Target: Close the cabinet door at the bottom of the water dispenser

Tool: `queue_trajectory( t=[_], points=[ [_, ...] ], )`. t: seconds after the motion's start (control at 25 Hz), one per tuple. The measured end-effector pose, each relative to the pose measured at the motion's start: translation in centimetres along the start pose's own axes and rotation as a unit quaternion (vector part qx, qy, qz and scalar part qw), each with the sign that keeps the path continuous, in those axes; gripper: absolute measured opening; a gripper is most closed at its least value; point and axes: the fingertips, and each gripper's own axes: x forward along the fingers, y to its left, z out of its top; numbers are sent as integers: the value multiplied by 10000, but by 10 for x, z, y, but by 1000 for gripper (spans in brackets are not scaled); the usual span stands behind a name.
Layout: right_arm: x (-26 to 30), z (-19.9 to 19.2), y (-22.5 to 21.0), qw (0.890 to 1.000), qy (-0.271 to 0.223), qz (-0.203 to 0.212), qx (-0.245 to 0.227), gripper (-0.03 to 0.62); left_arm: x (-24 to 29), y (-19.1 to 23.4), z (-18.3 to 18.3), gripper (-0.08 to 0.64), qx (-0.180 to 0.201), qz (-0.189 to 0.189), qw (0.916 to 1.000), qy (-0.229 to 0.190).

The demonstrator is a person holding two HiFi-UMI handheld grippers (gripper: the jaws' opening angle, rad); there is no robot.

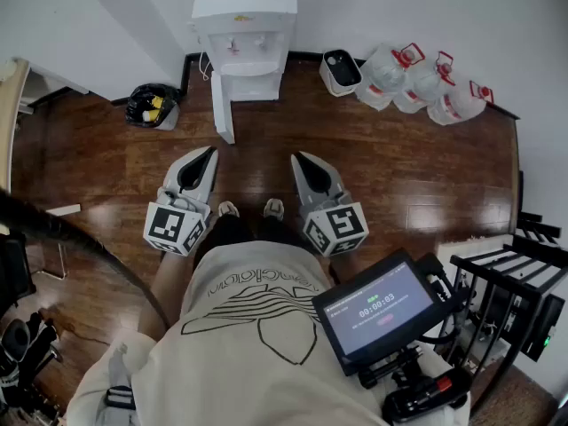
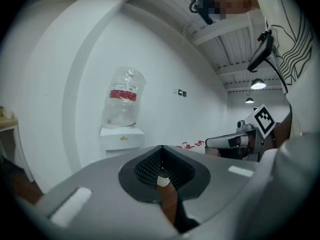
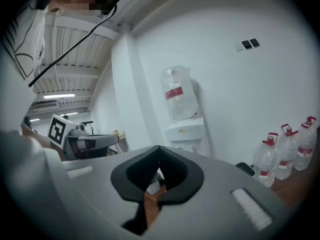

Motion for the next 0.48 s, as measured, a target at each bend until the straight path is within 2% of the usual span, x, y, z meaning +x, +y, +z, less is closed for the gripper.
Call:
queue_trajectory(
  t=[0.28,0.48],
  points=[
    [23,-13,-46,9990,352,-27,-257,5,14,12,-57,20,-221,19,9988,446],
    [48,-55,-60,9976,655,-108,-216,5,29,25,-113,18,-543,-91,9959,713]
  ],
)
